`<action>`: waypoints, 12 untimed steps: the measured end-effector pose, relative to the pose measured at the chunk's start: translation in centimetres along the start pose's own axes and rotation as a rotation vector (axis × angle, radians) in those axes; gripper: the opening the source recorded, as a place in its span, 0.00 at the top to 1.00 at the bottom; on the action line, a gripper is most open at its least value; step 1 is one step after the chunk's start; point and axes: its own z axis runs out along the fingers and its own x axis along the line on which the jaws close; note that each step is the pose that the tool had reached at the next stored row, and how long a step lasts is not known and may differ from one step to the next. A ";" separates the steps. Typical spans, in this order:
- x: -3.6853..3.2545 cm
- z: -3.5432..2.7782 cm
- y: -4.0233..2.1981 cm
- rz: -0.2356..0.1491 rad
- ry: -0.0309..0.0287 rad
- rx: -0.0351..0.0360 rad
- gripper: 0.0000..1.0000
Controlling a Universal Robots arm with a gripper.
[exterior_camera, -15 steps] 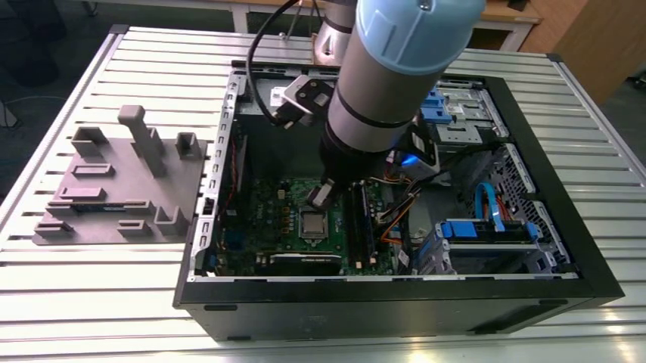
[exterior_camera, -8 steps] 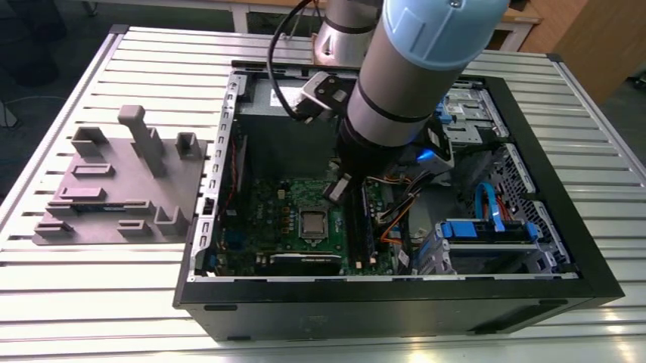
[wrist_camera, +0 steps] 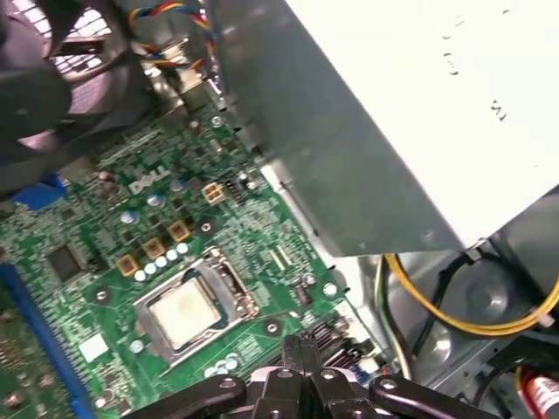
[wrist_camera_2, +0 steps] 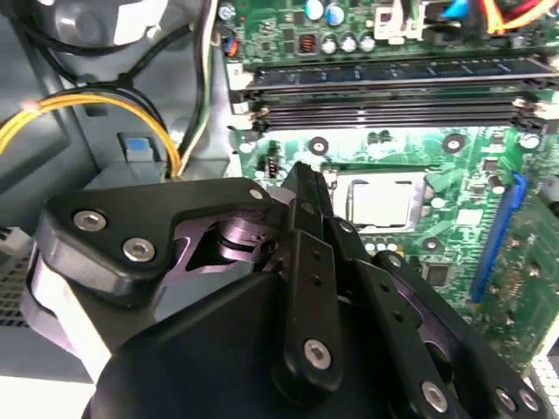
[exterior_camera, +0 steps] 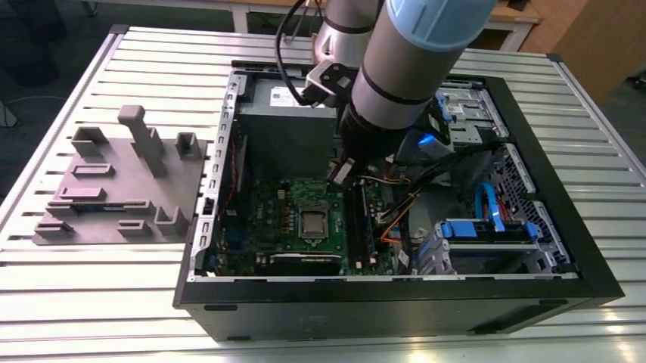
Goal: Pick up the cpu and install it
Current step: 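Install the first cpu locking lever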
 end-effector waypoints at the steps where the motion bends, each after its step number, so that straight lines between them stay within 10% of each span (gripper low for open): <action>1: -0.14 0.02 0.05 0.000 0.0002 0.0001 0.90; 12: -1.17 0.80 0.63 0.000 0.0008 0.0005 0.90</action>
